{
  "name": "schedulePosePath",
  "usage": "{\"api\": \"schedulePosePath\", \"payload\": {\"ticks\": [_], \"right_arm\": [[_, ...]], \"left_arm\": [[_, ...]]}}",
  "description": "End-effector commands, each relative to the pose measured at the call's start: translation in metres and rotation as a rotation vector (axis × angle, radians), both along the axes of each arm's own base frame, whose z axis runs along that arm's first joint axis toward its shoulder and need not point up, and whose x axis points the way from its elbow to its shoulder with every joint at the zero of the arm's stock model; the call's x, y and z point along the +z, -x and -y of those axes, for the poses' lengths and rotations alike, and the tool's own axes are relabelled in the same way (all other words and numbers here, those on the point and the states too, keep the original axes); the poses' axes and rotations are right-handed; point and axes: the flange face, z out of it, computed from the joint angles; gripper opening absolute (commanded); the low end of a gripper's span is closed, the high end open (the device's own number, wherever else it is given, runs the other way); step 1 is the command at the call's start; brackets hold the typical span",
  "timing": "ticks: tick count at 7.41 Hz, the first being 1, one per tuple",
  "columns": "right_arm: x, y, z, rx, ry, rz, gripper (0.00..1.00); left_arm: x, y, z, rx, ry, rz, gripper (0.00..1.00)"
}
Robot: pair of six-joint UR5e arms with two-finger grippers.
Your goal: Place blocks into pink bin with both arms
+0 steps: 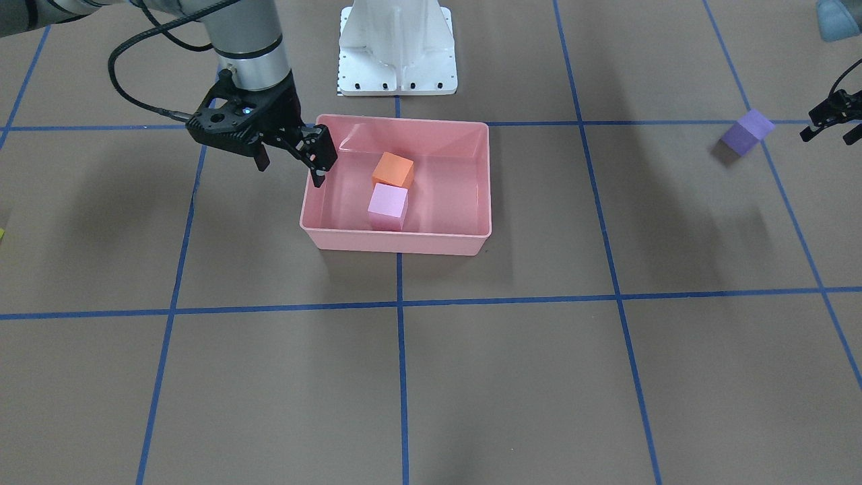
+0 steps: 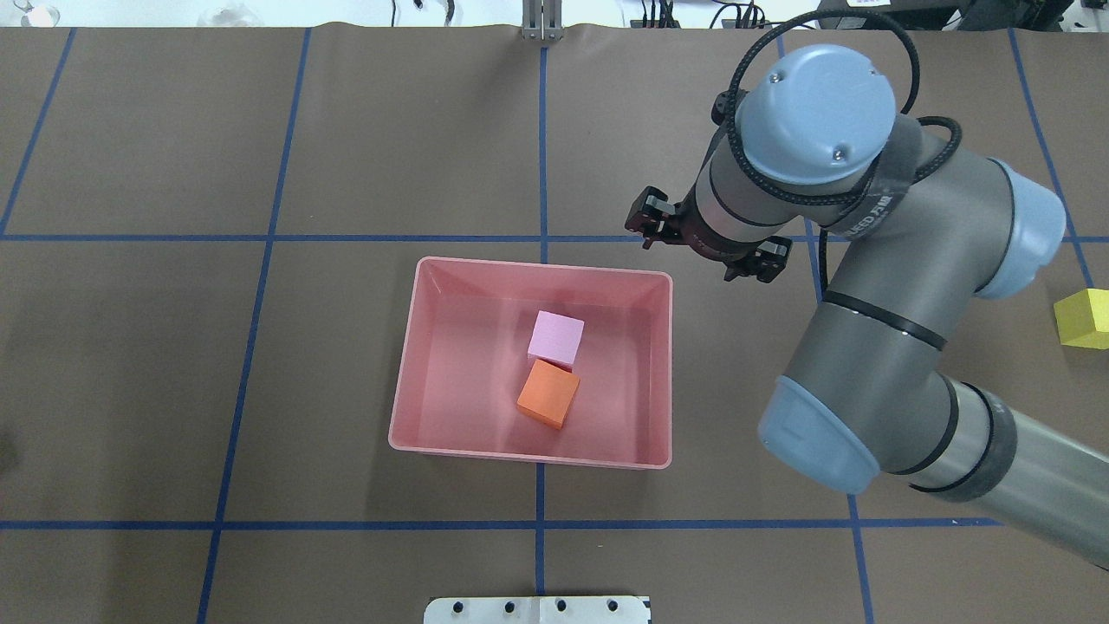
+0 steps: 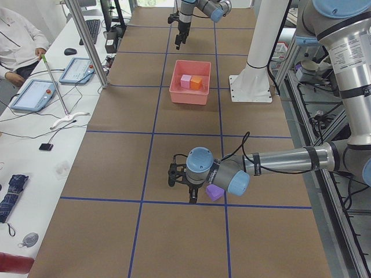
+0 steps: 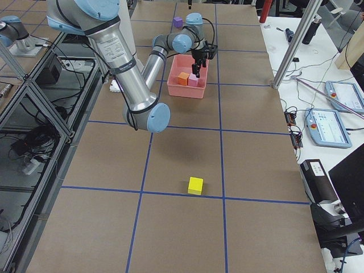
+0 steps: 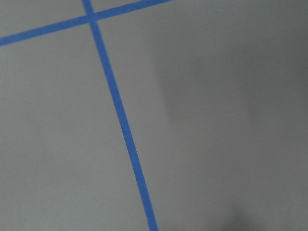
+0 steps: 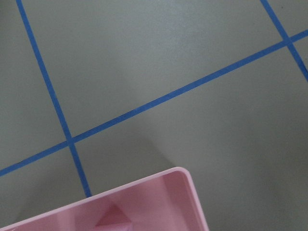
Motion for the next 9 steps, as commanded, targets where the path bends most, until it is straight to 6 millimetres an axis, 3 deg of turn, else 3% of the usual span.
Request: {"api": "schedulePosePath", "payload": {"ticks": [1,3,4,5,9], "right_arm": [[0.023,-0.038,0.017,-0.07,-0.044,-0.017,1.0],[0.051,-0.063,0.012,-0.123,-0.084,-0.052,1.0],[0.058,-0.073,0.014,-0.136,-0.092,-0.057,1.0],[0.062,-0.078,0.013,-0.142,-0.099,-0.064,1.0],[0.075,-0.087,0.012,-0.163,-0.101,-0.077,1.0]], "left_arm": [[0.013,0.007,-0.044,-0.143,0.17,-0.028,1.0],[0.013,-0.01,-0.038,-0.121,0.148,0.013,1.0],[0.009,-0.038,-0.034,-0.035,0.008,0.078,1.0],[0.007,-0.046,-0.035,0.047,-0.092,0.098,1.0],[0.016,-0.039,-0.05,0.407,-0.471,0.145,1.0]]}}
